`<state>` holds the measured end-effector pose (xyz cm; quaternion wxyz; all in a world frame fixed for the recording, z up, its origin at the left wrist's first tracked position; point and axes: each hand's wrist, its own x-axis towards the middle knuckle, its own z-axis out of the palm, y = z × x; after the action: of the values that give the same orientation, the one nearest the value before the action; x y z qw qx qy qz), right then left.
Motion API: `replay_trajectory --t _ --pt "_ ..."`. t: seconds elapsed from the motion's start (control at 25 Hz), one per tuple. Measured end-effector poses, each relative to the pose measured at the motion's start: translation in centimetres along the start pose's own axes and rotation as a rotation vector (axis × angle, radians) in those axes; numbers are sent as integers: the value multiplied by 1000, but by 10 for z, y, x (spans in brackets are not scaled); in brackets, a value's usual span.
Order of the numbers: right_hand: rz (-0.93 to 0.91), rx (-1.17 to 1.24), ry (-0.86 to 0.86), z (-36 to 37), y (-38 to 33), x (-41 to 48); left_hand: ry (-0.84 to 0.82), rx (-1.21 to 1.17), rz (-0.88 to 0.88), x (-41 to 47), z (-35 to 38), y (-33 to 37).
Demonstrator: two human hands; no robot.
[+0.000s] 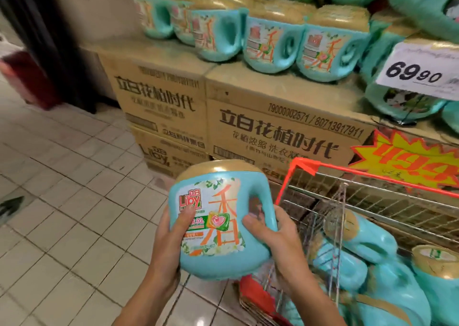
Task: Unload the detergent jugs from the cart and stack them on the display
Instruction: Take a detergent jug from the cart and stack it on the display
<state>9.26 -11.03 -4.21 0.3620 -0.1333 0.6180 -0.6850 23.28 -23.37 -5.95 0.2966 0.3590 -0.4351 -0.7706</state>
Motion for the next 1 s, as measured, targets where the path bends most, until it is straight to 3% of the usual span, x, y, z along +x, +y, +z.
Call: replay_trajectory --t 0.36,0.68,1.0 --pt "-47 154 -37 162 16 52 -52 232 39 71 -122 116" --pt "-143 129 -66 223 -25 145 -84 233 204 180 -126 172" --pt "-386 -12 -112 287 -105 284 -98 177 462 333 -107 262"
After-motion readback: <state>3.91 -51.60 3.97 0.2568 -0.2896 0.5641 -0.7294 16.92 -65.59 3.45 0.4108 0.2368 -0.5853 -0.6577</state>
